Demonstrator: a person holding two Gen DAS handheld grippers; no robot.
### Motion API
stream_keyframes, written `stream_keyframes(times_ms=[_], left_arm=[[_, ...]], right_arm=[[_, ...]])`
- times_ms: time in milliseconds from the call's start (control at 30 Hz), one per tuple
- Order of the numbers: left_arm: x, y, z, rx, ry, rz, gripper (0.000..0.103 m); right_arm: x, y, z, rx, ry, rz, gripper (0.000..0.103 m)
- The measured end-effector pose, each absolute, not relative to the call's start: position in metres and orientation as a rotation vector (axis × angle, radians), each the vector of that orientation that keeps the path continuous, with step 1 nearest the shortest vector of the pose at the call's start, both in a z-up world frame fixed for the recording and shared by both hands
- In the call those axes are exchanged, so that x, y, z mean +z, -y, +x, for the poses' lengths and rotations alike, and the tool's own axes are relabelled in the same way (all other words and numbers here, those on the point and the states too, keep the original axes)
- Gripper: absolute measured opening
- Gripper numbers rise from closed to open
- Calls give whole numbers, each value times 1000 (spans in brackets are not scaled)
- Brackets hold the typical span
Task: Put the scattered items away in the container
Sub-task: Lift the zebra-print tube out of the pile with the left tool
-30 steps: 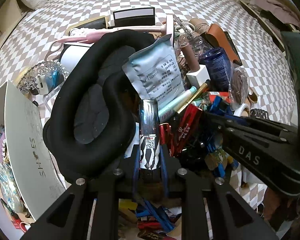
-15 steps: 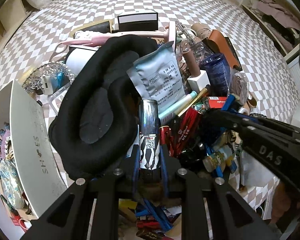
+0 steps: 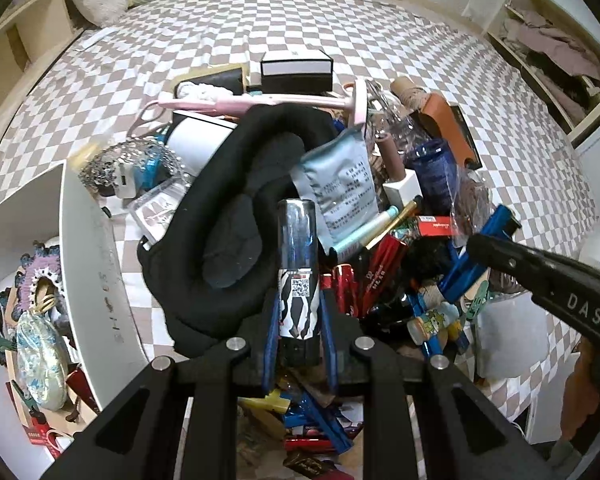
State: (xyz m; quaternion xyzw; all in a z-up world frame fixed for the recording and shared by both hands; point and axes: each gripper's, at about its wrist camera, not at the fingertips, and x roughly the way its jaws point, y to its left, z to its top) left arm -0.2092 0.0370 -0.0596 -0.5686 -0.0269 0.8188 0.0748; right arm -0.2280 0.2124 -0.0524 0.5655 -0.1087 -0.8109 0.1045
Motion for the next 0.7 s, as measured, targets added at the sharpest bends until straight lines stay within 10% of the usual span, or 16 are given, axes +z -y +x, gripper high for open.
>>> stream_keyframes(times_ms=[700], left_arm=[[-34,23,-191,2617,196,-1650,19]], right_arm=[[-39,-196,-214,-2342,395,1649,13]])
